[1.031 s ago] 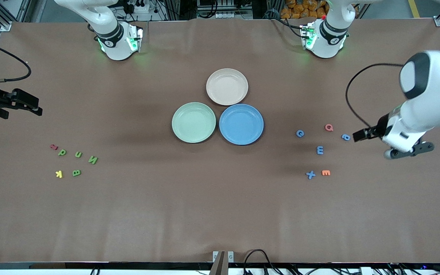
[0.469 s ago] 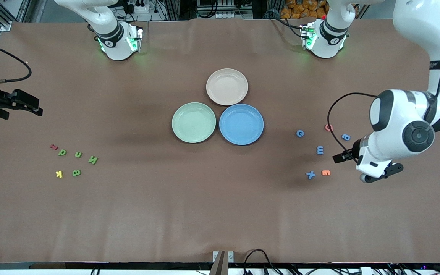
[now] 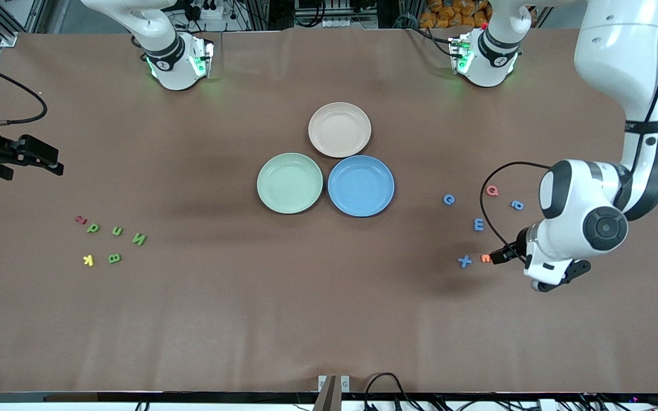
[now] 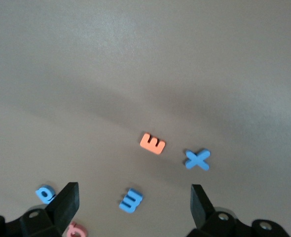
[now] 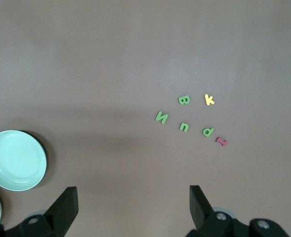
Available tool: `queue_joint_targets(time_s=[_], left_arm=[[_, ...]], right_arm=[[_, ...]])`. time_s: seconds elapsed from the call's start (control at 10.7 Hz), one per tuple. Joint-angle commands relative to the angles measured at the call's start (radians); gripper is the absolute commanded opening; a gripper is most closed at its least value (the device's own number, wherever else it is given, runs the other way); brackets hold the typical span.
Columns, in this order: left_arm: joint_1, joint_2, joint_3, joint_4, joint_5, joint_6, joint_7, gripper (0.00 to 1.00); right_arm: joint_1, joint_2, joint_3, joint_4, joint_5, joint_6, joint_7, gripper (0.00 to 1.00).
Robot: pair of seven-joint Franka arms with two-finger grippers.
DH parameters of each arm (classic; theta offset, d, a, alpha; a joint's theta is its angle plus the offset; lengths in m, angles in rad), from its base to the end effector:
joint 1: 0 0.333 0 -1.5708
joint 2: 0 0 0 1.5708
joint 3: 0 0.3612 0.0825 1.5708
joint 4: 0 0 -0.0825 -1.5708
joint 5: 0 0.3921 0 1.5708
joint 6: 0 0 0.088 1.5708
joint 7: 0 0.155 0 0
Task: Sort letters by color into matching plates
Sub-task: 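Lower the left gripper onto the blue X letter and close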
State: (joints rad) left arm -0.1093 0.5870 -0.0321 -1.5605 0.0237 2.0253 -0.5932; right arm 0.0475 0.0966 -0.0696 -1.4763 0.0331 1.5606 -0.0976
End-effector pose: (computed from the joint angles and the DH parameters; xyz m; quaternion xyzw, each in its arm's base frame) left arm 0.7045 -0.0950 0.2790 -0.9736 -0.2200 0.0564 0.0231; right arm 0.5953 -0.0059 0.6103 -0.9992 -0.0379 0.0052 0.0135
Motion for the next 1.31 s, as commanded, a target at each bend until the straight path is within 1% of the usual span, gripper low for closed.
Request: queue_joint_targets(time_s=[0.0,0.19,0.47,0.66,1.03,1.12,1.22], left_arm=[[-0.007,0.122,0.006,0.115,0.025,0.027,-0.123,1.00],[-0.024,0.134,0.006,0.112,0.027,0.052,-0.148,1.00],[-0.076,0.160,0.006,0.105,0.048,0.111,-0.204,1.00],[-0.087,0.165,0.003,0.089,0.053,0.182,-0.206,1.00],[-0.104,0.204,0.001,0.080,0.044,0.223,-0.246,1.00],[-0.112,0.212,0.001,0.057,0.044,0.242,-0.263,1.00],[-0.118,0.208,0.001,0.018,0.044,0.291,-0.278,1.00]], right_arm=[[-0.001,0.003,0.004,0.005,0.004,0.004,-0.002,1.00],[-0.001,0.002,0.004,0.005,0.004,0.001,-0.002,1.00],[-0.001,0.002,0.004,0.005,0.004,0.001,-0.002,1.00],[-0.003,0.002,0.004,0.005,0.004,0.003,-0.002,1.00],[-0.003,0.002,0.004,0.005,0.004,0.003,-0.002,1.00],[-0.003,0.002,0.004,0.005,0.004,0.003,-0.002,1.00],[-0.003,0.002,0.004,0.005,0.004,0.003,-0.002,1.00]])
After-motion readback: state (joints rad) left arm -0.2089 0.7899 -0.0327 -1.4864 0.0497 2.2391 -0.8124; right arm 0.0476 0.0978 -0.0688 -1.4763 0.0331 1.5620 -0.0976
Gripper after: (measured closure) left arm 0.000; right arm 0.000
